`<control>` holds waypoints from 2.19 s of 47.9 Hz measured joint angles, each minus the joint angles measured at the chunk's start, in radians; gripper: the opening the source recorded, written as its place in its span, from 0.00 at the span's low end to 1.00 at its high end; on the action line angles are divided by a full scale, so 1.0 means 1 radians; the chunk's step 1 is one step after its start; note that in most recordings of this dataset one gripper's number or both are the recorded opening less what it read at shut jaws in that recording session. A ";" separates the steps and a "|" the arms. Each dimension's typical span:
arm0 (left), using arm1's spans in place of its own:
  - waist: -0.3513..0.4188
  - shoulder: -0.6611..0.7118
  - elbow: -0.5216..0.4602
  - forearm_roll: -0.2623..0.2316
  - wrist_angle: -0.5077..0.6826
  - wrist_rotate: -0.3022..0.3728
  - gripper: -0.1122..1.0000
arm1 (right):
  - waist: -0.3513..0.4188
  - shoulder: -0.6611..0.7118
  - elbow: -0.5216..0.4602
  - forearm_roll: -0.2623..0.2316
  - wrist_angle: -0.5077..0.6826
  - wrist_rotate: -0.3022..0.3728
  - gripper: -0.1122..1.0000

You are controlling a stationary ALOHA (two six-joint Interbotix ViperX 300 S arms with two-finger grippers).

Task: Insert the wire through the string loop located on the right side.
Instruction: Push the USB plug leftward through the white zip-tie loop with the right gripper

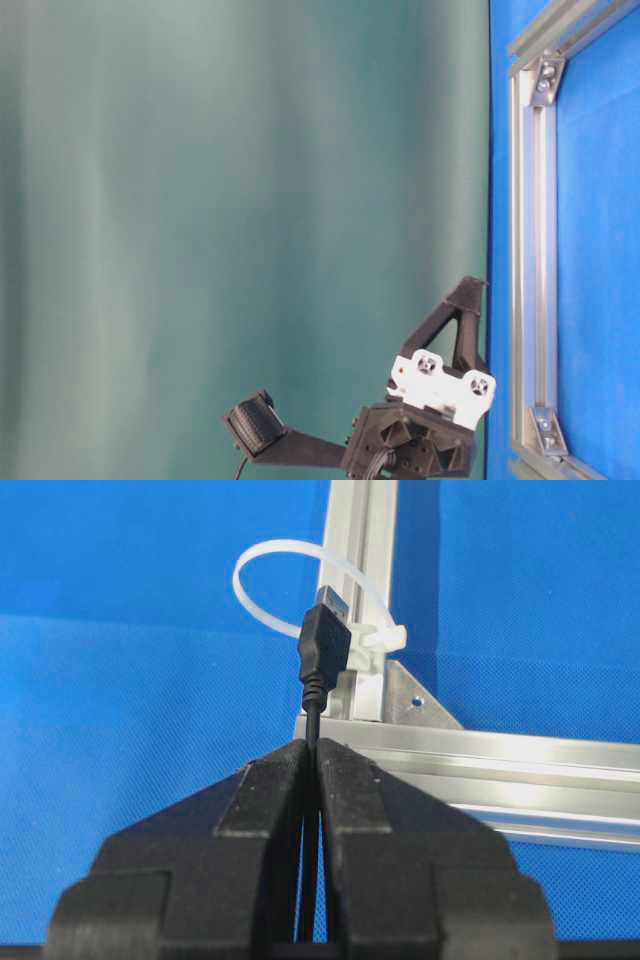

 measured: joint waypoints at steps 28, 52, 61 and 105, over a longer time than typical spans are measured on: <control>0.000 0.000 0.000 0.000 0.000 0.000 0.10 | 0.000 0.233 -0.115 0.000 -0.101 -0.002 0.08; -0.006 0.000 0.000 0.000 0.000 0.000 0.10 | 0.000 0.337 -0.172 0.000 -0.201 -0.002 0.08; -0.006 0.000 0.000 0.000 0.000 0.000 0.10 | 0.000 0.337 -0.172 0.000 -0.202 -0.002 0.08; -0.439 0.000 0.018 0.000 0.000 -0.037 0.10 | 0.000 0.341 -0.173 0.000 -0.202 -0.002 0.08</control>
